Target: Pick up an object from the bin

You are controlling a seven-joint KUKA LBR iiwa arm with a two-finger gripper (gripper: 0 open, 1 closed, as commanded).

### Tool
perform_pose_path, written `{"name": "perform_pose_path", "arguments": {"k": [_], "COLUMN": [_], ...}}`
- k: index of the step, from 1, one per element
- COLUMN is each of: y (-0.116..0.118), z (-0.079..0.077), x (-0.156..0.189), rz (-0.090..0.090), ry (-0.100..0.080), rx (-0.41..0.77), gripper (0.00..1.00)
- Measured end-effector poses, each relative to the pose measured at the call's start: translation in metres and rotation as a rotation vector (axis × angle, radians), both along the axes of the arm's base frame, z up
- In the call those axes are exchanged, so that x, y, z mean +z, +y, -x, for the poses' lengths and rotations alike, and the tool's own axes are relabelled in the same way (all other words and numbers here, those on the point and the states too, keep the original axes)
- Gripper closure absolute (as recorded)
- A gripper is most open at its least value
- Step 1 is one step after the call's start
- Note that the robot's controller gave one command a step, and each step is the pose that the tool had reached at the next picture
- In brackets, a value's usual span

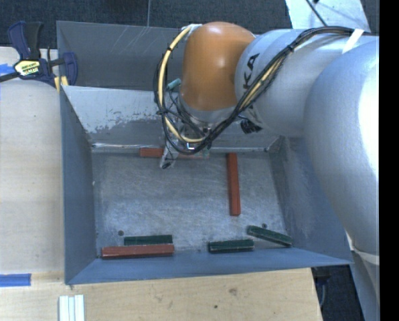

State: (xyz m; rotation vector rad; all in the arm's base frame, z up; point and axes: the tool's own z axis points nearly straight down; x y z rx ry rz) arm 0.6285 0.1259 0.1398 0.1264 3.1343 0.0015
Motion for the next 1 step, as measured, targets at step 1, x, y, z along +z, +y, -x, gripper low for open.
{"name": "perform_pose_path", "arguments": {"k": [1], "y": [0.0001], "z": [-0.001], "x": [0.0018], "rz": [0.0], "ry": [-0.001], "rx": [0.0], "gripper": [1.0]}}
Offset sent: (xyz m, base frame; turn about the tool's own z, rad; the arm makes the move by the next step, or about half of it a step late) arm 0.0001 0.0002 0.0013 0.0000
